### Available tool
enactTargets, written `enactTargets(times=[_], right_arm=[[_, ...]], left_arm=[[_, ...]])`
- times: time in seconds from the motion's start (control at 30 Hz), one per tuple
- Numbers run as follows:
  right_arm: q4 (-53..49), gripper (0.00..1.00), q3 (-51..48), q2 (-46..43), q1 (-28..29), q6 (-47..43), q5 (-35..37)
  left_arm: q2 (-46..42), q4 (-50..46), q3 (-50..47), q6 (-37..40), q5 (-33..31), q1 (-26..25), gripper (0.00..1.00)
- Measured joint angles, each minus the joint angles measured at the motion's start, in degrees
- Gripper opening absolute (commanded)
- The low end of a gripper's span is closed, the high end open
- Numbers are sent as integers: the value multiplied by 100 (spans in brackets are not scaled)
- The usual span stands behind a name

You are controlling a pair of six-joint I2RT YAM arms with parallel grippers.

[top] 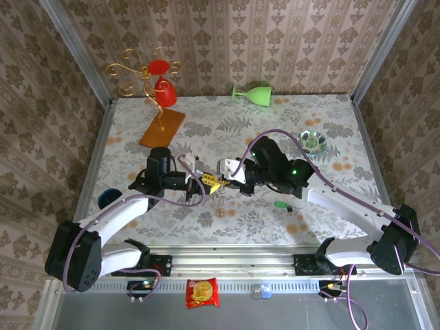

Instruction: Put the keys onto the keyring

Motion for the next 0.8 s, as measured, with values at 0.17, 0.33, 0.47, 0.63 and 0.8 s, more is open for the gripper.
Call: enactTargets(times=[0.17,0.33,0.47,0.63,0.8], right_arm=[[-2,0,0,0,4,0,-37],[-13,0,0,-37,15,-24,-33],[-46,0,2,-87,37,-48,-4],[-83,0,2,-103,55,-79,11],[-103,0,2,-107,83,-151,68]], left_arm=[[2,-57,22,-22,35,20,0],[81,-162,127,-28,151,44,0],[140,-323,240,-42,262,42,0],[151,-516,299,-26,308,42,0],[186,-874,428,92,323,42,0]])
